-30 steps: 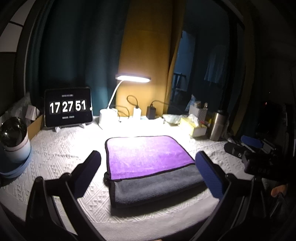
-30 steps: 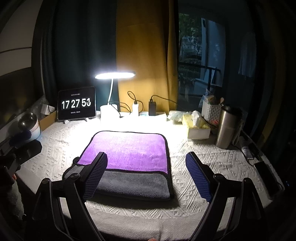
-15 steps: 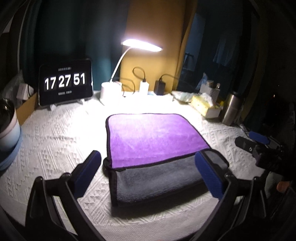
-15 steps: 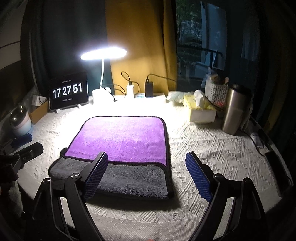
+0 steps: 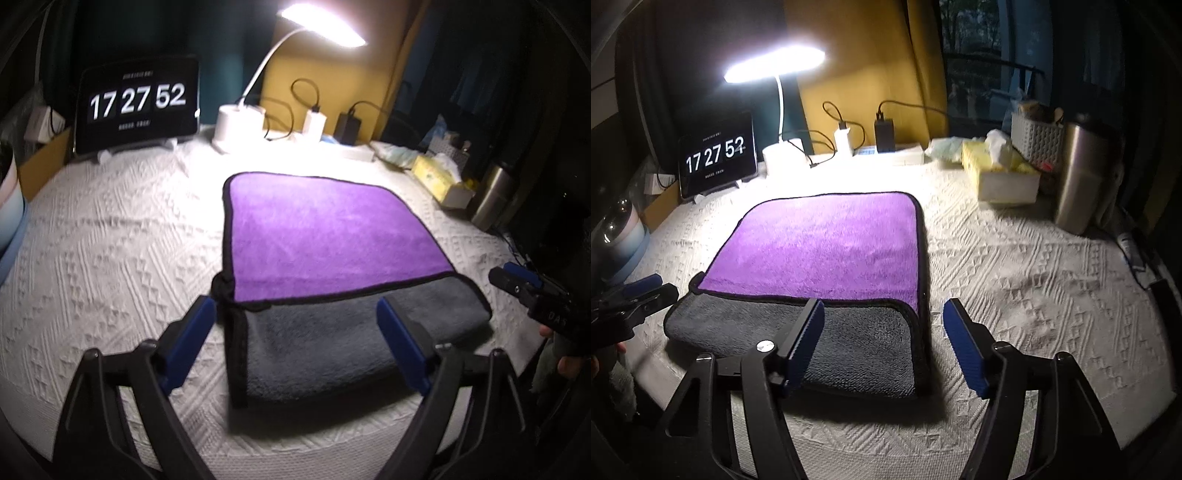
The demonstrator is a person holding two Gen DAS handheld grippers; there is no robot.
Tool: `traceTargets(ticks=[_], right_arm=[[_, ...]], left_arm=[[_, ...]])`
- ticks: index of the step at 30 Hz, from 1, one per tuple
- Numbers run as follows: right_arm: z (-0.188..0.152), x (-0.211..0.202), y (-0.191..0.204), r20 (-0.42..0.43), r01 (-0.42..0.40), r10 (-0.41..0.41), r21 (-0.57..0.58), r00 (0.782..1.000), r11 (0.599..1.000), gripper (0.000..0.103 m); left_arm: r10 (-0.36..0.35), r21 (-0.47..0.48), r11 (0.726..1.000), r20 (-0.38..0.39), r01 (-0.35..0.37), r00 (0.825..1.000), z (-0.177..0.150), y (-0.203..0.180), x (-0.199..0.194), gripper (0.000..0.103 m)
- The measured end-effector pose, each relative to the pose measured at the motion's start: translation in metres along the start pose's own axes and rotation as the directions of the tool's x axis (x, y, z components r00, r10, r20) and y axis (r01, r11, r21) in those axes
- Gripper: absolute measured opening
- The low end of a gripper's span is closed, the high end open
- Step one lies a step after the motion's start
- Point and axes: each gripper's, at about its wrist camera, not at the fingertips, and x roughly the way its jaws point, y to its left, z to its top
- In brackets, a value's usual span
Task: Fold towel
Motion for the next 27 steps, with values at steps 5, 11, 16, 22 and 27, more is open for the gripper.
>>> traceTargets(ticks=[5,11,16,22,27], right_arm=[[-0.003,0.015,-0.008,-0.035,-0.022,0.022,0.006,0.999,1.0,0.059],[-0.008,0.03,-0.016,-0.077,-0.049,0.051,0.025,0.996,0.998,0.047],[-0.009,0.038,-0.02,-0.094,-0.062,0.065,0.039,0.993,0.997,0.043],[-0.01,0.043,-0.021,-0.105,-0.071,0.074,0.039,0.992,0.997,0.037],[-0.013,0.048,-0.022,-0.122,-0.062,0.066,0.037,0.99,0.997,0.024]], left_arm=[[0.006,-0.036,0.999,-0.046,-0.008,0.999,-0.003,0.012,0.015,0.073],[0.018,-0.071,0.997,-0.1,-0.025,0.995,-0.008,0.02,0.028,0.056],[0.04,-0.065,0.997,-0.106,-0.048,0.993,-0.01,0.021,0.03,0.048],[0.06,-0.022,0.998,-0.112,-0.063,0.992,-0.013,0.015,0.031,0.033],[0.068,-0.029,0.997,-0.109,-0.072,0.992,-0.013,0.019,0.03,0.025]])
